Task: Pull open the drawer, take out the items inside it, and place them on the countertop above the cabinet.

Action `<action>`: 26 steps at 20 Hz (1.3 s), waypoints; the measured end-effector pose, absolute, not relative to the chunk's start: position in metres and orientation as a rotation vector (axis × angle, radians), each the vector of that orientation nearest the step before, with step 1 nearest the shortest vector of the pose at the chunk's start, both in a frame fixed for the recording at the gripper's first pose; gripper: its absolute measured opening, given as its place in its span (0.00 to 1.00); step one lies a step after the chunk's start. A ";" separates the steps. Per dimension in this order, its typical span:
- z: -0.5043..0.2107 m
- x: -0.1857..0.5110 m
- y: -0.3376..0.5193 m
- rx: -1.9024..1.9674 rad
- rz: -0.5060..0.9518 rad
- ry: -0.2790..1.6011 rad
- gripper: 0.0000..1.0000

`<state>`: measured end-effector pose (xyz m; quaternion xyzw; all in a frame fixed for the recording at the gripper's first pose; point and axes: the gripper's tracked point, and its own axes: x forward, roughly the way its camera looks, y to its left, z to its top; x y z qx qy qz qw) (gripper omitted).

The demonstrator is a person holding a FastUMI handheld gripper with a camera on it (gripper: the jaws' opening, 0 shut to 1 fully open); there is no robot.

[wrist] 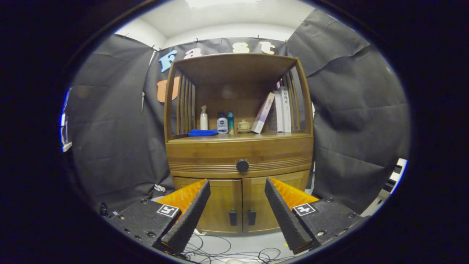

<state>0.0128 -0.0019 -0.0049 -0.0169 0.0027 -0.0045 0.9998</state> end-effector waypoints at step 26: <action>-0.021 0.253 -0.028 -0.104 -0.065 0.099 0.84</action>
